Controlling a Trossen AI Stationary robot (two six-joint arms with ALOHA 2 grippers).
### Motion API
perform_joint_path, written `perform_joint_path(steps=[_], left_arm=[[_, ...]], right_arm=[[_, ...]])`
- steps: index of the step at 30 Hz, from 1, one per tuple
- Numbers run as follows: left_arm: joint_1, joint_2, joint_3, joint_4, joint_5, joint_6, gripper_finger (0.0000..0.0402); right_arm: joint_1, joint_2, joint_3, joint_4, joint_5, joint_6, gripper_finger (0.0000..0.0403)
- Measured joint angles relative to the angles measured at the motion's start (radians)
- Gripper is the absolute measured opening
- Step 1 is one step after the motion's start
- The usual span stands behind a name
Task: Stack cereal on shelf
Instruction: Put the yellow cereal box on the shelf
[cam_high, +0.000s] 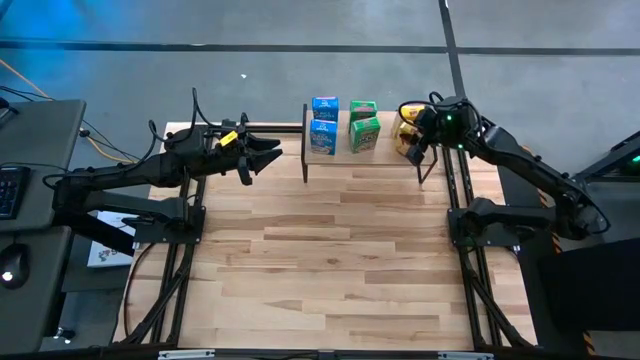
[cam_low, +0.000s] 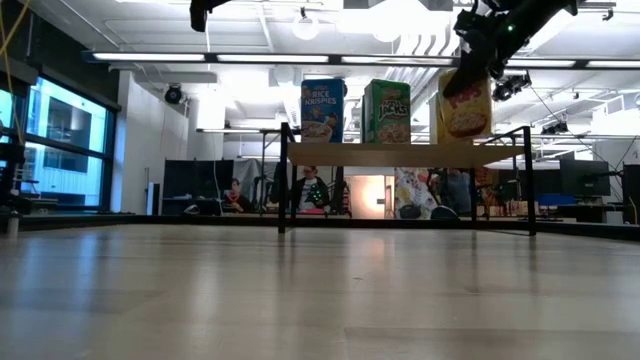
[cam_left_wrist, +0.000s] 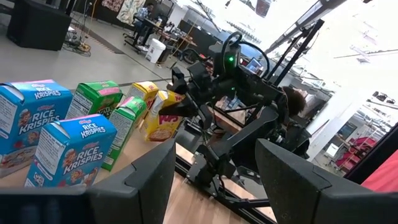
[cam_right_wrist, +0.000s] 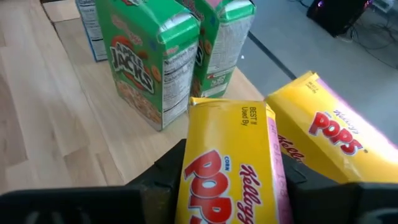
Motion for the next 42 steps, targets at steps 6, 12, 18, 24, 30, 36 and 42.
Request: perform_joint_path(steps=[6, 12, 18, 24, 30, 36, 42], left_arm=[[0.000, 0.000, 0.000, 0.000, 0.000, -0.014, 0.0211], [0.000, 0.000, 0.000, 0.000, 0.000, -0.024, 0.0211], [0.000, 0.000, 0.000, 0.000, 0.000, -0.024, 0.0211], [0.000, 0.000, 0.000, -0.001, 0.000, -0.024, 0.0211], [0.000, 0.000, 0.000, -0.003, 0.000, -0.007, 0.0211], [0.000, 0.000, 0.000, -0.010, 0.000, 0.003, 0.0211], [0.001, 0.000, 0.000, -0.009, -0.001, 0.049, 0.0211]], right_arm=[[-0.005, 0.038, 0.000, -0.016, 0.008, 0.034, 0.0161], [-0.004, 0.074, 0.000, -0.010, -0.002, -0.013, 0.0216], [-0.004, 0.072, 0.055, -0.033, -0.002, -0.036, 0.0228], [-0.004, 0.072, 0.171, -0.136, -0.006, -0.057, 0.0229], [-0.002, 0.068, 0.301, -0.249, -0.064, 0.013, 0.0229], [0.022, -0.022, 0.262, -0.304, -0.187, 0.185, 0.0209], [0.138, -0.214, 0.030, -0.198, -0.101, 0.434, 0.0110]])
